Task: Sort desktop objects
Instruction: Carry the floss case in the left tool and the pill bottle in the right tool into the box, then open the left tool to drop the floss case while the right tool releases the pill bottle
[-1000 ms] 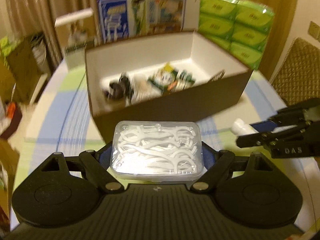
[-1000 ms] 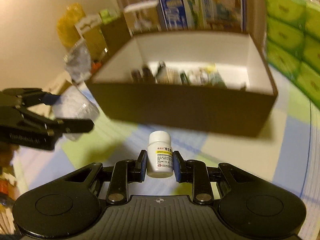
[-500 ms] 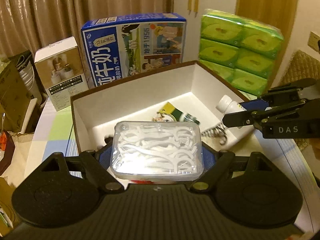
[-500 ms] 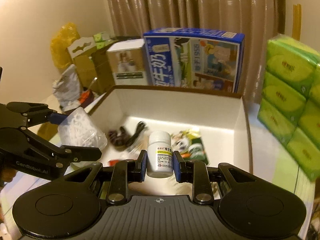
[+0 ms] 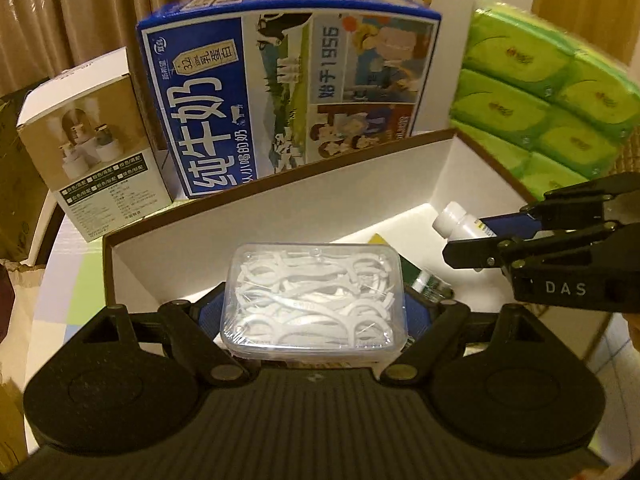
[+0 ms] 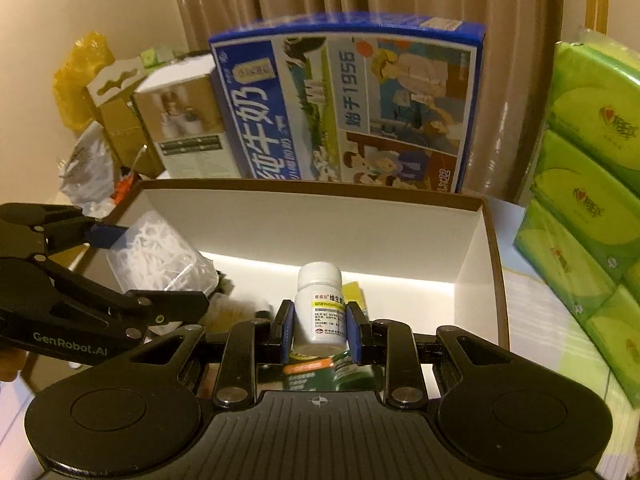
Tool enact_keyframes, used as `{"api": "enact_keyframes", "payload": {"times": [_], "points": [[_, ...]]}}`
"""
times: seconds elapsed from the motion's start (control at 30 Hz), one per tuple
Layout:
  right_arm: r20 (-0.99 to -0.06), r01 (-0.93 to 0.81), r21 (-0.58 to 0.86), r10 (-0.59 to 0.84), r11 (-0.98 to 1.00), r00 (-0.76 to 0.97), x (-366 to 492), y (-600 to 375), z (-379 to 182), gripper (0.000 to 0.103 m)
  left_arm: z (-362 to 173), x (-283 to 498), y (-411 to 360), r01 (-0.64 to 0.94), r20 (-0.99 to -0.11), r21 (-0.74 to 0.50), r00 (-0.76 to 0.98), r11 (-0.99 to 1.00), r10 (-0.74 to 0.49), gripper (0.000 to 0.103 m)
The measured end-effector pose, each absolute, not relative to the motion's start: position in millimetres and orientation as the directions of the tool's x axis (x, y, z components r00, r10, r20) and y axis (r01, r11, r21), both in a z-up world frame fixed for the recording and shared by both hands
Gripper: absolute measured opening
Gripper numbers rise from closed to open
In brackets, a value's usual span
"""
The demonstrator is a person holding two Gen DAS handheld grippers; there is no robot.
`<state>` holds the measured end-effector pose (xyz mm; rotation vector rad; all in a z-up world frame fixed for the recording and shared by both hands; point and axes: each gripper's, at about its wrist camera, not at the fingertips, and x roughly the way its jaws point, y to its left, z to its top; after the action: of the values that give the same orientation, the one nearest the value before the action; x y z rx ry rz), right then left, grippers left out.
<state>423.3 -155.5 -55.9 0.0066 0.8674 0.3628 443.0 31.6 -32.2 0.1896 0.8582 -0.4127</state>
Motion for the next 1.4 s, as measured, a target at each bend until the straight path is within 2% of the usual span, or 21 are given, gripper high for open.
{"api": "enact_keyframes", "payload": {"times": [0.8,0.97,1.03,1.3,1.37,1.4], "points": [[-0.805,-0.307,0.127,0.279,0.943,0.523,477.1,-157.2,-91.9,0.024,-89.7,498.5,21.8,0.354,-0.84,0.017,0.512,0.935,-0.179,0.083],[-0.804,-0.294,0.139,0.282,0.946,0.524,480.0,-159.0,-92.9,0.024,-89.7,500.7,26.3,0.333,-0.842,0.026,0.515,0.943,-0.159,0.085],[-0.802,-0.295,0.14,0.283,0.945,0.526,480.2,-158.7,-92.6,0.024,-86.1,501.9,28.4,0.325,-0.837,0.023,0.523,0.945,-0.159,0.089],[-0.792,-0.325,0.159,0.317,0.932,0.522,470.5,-156.3,-86.9,0.026,-76.7,502.8,32.2,0.297,-0.833,0.02,0.533,0.955,-0.148,0.09],[-0.788,-0.33,0.163,0.324,0.93,0.524,463.9,-156.6,-83.1,0.043,-75.1,501.0,32.9,0.289,-0.835,0.017,0.531,0.957,-0.145,0.09],[-0.781,-0.332,0.156,0.322,0.93,0.535,458.8,-156.8,-80.4,0.066,-73.7,499.6,34.0,0.284,-0.835,0.015,0.532,0.959,-0.144,0.09]]}}
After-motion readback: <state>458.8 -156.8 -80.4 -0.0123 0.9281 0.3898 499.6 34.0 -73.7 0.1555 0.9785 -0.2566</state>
